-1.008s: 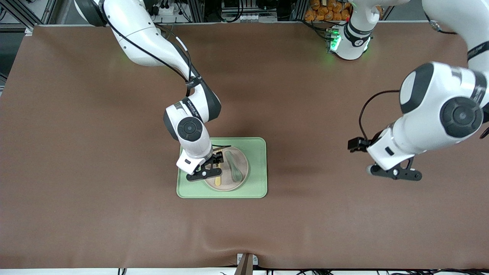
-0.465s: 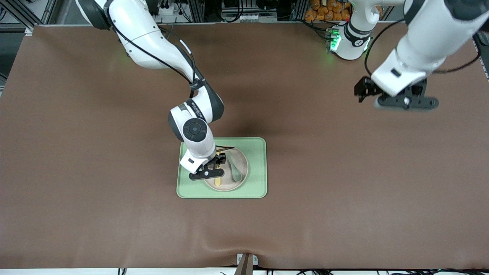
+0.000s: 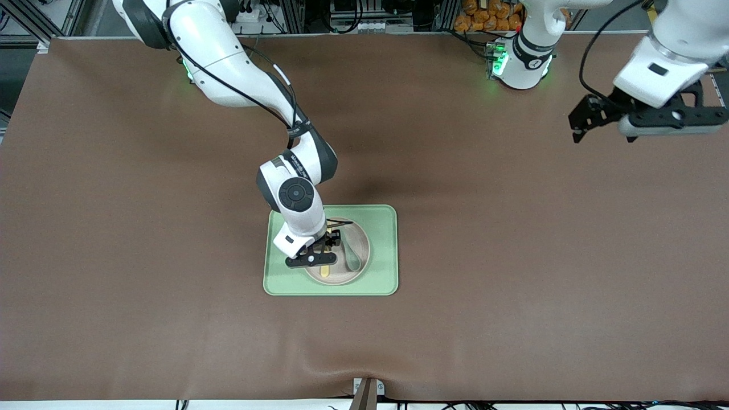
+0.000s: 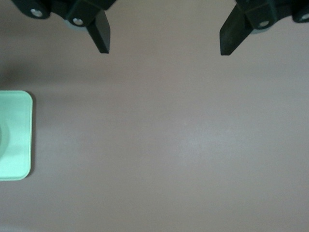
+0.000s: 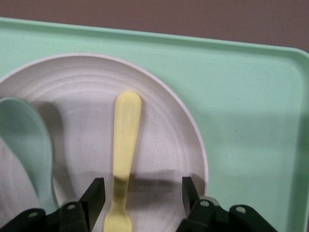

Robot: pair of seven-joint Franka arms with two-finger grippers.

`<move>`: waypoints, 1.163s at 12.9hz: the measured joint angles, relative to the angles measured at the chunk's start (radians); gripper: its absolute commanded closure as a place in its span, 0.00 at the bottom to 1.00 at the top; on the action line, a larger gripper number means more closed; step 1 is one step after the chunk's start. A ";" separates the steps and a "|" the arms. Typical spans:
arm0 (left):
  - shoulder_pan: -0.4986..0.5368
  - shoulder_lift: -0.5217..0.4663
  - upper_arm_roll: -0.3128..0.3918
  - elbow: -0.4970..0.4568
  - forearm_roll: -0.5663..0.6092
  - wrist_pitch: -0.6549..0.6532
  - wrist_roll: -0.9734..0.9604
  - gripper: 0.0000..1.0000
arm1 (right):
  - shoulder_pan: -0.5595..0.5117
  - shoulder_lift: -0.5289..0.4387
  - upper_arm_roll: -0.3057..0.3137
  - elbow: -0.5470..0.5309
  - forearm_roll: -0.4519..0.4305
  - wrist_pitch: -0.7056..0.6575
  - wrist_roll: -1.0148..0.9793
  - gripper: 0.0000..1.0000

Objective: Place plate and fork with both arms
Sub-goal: 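Lower the right gripper over the yellow fork while the left gripper retreats, then grasp the yellow fork handle with the right gripper and lift it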

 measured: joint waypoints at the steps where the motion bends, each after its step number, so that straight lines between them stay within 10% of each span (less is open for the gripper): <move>1: -0.002 0.023 0.005 0.009 -0.018 0.005 0.000 0.00 | 0.002 0.000 0.000 0.001 0.000 0.000 0.001 0.26; 15: -0.017 0.066 0.096 0.095 -0.052 0.028 0.014 0.00 | 0.016 0.022 0.000 0.005 0.000 -0.001 0.007 0.27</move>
